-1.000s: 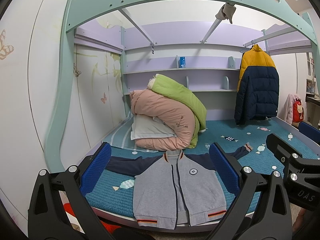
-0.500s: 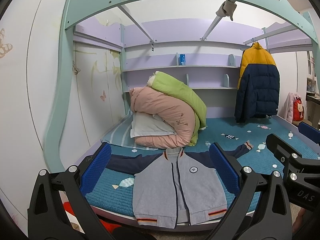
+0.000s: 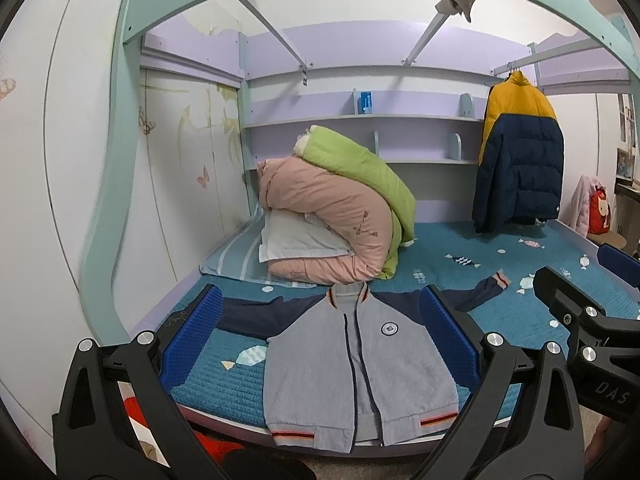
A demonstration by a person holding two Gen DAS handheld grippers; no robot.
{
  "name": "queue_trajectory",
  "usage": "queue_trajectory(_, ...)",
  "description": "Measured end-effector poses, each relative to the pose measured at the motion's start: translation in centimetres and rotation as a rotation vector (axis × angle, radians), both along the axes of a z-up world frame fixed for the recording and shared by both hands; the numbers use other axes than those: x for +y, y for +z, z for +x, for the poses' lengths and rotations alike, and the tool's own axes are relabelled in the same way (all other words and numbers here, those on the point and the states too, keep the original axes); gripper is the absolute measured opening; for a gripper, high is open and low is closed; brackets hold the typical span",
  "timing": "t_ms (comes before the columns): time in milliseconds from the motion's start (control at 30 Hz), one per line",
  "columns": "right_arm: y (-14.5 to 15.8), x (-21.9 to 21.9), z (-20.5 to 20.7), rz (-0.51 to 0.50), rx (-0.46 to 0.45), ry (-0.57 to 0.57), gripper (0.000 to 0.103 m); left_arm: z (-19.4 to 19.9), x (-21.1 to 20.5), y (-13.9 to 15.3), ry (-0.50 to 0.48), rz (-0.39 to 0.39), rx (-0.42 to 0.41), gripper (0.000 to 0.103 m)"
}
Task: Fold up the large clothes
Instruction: 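Move the left tool down to the navy sleeve's striped cuff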
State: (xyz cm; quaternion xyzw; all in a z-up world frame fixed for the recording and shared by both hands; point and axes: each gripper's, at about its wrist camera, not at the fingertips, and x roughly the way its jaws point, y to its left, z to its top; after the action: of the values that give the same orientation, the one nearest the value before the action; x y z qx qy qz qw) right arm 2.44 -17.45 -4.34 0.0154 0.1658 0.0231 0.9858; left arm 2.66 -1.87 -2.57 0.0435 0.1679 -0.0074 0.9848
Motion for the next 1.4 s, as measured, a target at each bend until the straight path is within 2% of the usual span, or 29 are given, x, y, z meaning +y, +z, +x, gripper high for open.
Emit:
queue_trajectory(367, -3.6, 0.2, 5.7, 0.018, 0.098, 0.009, 0.096, 5.6, 0.2, -3.3, 0.011, 0.011, 0.102, 0.098)
queue_trajectory(567, -7.3, 0.7, 10.2, 0.031, 0.193, 0.015, 0.096, 10.5, 1.3, -6.5, 0.023, -0.002, 0.214, 0.098)
queue_trajectory(767, -12.1, 3.2, 16.4, 0.025, 0.301, 0.059, 0.096, 16.6, 4.5, -11.7, 0.070, -0.026, 0.358, 0.098)
queue_trajectory(867, -15.0, 5.3, 20.0, 0.012, 0.364, 0.094, 0.096, 20.3, 7.8, -14.9, 0.109, -0.037, 0.433, 0.098)
queue_trajectory(967, -17.8, 7.4, 23.5, 0.023, 0.410, 0.133, 0.096, 24.2, 13.0, -18.6, 0.181, -0.087, 0.502, 0.098)
queue_trajectory(1133, -22.7, 11.6, 29.6, 0.006, 0.448, 0.187, 0.096, 30.1, 23.1, -24.1, 0.299, -0.238, 0.588, 0.098)
queue_trajectory(1200, -24.7, 13.2, 32.1, -0.002, 0.471, 0.200, 0.096, 32.7, 27.5, -25.9, 0.370, -0.289, 0.583, 0.098)
queue_trajectory(1233, -25.5, 13.9, 33.2, -0.002, 0.477, 0.208, 0.096, 33.5, 29.0, -26.5, 0.392, -0.288, 0.568, 0.098)
queue_trajectory(1300, -27.3, 15.4, 35.1, -0.013, 0.498, 0.222, 0.096, 36.3, 32.1, -28.0, 0.449, -0.238, 0.548, 0.098)
queue_trajectory(1333, -28.1, 16.0, 35.8, -0.016, 0.507, 0.231, 0.096, 37.6, 33.1, -28.6, 0.478, -0.185, 0.530, 0.098)
queue_trajectory(1400, -29.7, 17.4, 37.3, -0.014, 0.534, 0.251, 0.096, 39.9, 34.3, -29.4, 0.471, -0.098, 0.507, 0.098)
